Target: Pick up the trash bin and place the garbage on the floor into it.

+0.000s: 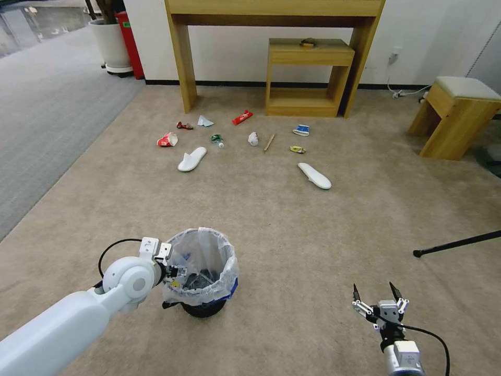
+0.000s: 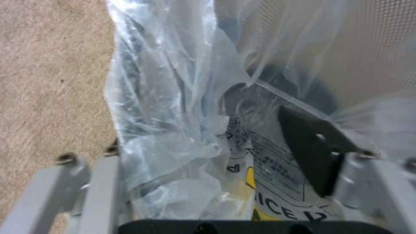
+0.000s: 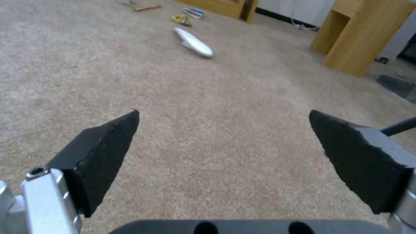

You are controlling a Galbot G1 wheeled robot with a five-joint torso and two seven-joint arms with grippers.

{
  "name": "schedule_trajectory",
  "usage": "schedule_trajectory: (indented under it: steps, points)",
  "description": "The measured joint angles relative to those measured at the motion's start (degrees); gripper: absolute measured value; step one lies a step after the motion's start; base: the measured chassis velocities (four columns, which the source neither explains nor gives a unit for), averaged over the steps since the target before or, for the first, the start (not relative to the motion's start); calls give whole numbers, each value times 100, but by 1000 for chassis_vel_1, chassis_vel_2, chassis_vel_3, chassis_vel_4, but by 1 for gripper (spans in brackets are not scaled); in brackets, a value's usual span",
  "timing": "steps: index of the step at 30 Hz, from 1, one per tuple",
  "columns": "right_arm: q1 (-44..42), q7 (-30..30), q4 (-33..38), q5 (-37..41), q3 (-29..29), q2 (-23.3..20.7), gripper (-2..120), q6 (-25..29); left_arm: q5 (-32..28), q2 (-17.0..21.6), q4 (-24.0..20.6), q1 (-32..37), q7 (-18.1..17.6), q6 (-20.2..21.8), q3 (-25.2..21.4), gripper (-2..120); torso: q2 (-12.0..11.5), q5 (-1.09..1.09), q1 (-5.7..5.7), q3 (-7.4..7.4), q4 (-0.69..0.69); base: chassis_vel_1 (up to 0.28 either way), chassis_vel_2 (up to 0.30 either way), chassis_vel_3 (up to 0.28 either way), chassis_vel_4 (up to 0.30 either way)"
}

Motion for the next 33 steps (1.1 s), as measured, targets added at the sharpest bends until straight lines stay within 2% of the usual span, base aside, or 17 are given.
schedule_trajectory:
  steps: [2, 4, 6, 7, 9, 10, 13, 23, 27, 29, 33]
  points:
    - [-2, 0, -9, 0, -1, -12, 100, 2, 15, -6, 16, -12, 5, -3, 32, 51, 0, 1, 0, -1, 0, 0, 0, 0, 0]
    - [-2, 1, -10, 0, -1, -18, 100, 3, 16, -7, 22, -13, 18, -13, 44, 48, 0, 1, 0, -1, 0, 0, 0, 0, 0]
    - [0, 1, -24, 3, -2, -32, 100, 6, 44, -6, 40, -14, 44, -19, 67, 37, 0, 1, 0, -1, 0, 0, 0, 0, 0]
    - [0, 1, -24, 3, -2, -32, 100, 6, 44, -6, 40, -14, 44, -19, 67, 37, 0, 1, 0, -1, 0, 0, 0, 0, 0]
    - [1, 2, -35, 4, -15, -43, 100, 12, 57, -8, 66, -17, 63, -19, 74, 27, 0, 0, 0, -1, 0, 0, 0, 0, 0]
    - [1, 2, -35, 4, -15, -43, 100, 12, 57, -8, 66, -17, 63, -19, 74, 27, 0, 0, 0, -1, 0, 0, 0, 0, 0]
    - [5, 2, -62, 5, -42, -53, 100, 18, 122, -9, 87, -3, 178, -16, 65, 14, 1, 2, -1, -2, -1, 0, 0, 0, 0]
    - [66, 7, -122, 22, -98, -69, 100, 25, 214, -87, 90, 135, 244, 5, -162, 12, 0, -3, 0, 1, -1, 0, 0, 0, 0]
    - [108, 89, -83, 140, -147, -68, 100, -19, 209, -232, 80, 261, 271, 30, -576, 5, -2, -6, 0, 2, -1, 0, 0, 0, 0]
    - [143, 167, -15, 248, -170, -76, 100, -72, 234, -427, 55, 339, 262, 30, -910, 0, -2, -5, 0, 2, -2, 0, 0, 0, 0]
    - [180, 296, 129, 434, -186, -100, 100, -167, 316, -648, -47, 412, 224, 29, -1263, 0, -2, -2, 0, 2, 0, 0, 0, 0, 0]
